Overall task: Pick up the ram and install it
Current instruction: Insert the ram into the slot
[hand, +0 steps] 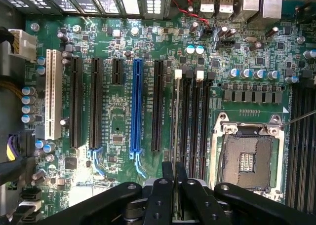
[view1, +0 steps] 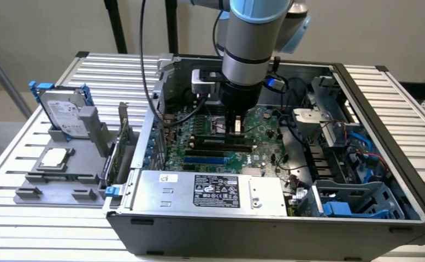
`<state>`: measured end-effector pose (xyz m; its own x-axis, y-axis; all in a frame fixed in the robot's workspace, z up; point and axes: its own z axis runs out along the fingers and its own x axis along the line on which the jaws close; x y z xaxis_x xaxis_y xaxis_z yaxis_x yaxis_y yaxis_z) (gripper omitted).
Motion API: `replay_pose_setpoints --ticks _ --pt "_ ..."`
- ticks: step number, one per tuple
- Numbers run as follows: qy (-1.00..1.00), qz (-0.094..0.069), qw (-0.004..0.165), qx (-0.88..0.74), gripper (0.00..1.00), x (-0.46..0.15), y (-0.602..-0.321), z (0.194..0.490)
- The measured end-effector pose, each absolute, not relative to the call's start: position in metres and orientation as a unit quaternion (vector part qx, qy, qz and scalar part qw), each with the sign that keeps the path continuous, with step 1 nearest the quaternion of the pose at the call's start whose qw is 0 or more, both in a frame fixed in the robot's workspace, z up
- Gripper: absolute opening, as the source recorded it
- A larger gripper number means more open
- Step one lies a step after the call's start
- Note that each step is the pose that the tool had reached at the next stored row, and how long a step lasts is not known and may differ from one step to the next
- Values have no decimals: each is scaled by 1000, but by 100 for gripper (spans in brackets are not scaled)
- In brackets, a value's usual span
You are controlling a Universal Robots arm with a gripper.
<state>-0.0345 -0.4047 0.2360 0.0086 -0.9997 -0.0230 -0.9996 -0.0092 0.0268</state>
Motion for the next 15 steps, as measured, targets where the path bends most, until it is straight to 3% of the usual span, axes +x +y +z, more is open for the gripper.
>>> replay_pose_setpoints --ticks 15 --pt "-704 -17 2 710 13 -35 -402 229"
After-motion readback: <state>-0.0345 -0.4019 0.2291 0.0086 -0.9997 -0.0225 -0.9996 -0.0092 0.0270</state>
